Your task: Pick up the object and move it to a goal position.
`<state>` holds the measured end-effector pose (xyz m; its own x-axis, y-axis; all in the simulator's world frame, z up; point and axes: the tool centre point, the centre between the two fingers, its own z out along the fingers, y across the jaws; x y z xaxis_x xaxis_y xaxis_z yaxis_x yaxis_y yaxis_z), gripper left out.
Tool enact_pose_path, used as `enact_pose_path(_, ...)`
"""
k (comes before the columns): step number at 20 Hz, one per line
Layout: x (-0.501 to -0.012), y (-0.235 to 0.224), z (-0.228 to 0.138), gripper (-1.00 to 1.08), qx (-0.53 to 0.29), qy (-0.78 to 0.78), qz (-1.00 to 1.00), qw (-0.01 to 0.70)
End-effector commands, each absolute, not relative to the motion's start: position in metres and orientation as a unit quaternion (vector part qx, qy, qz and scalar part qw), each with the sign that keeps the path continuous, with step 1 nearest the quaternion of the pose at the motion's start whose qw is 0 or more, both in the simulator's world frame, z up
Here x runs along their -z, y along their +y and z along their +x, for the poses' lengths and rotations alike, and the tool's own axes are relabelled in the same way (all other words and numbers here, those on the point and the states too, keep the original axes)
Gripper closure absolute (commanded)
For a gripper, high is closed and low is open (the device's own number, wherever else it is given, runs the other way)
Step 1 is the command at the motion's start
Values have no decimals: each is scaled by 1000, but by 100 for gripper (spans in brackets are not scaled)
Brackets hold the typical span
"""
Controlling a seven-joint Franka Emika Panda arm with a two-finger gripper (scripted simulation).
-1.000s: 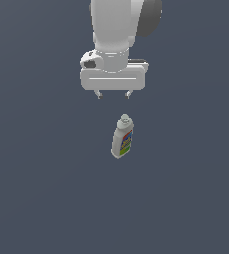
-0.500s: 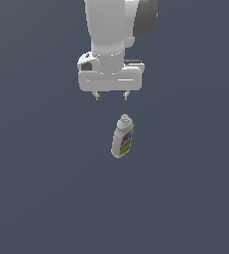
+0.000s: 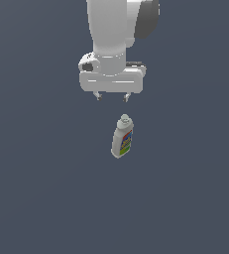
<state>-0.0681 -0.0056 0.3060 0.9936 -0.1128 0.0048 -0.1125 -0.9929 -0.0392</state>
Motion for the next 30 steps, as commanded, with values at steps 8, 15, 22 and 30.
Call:
enact_pose_path(8,-302,3,-58,-92,1,141,-990,16)
enact_pose_path(15,-297,11,-49,-92,0,218,-976,12)
enact_pose_path(22,-293,19,-41,-92,-1,295,-956,8)
enact_pose_path(30,-287,29,-31,-92,-1,379,-925,4)
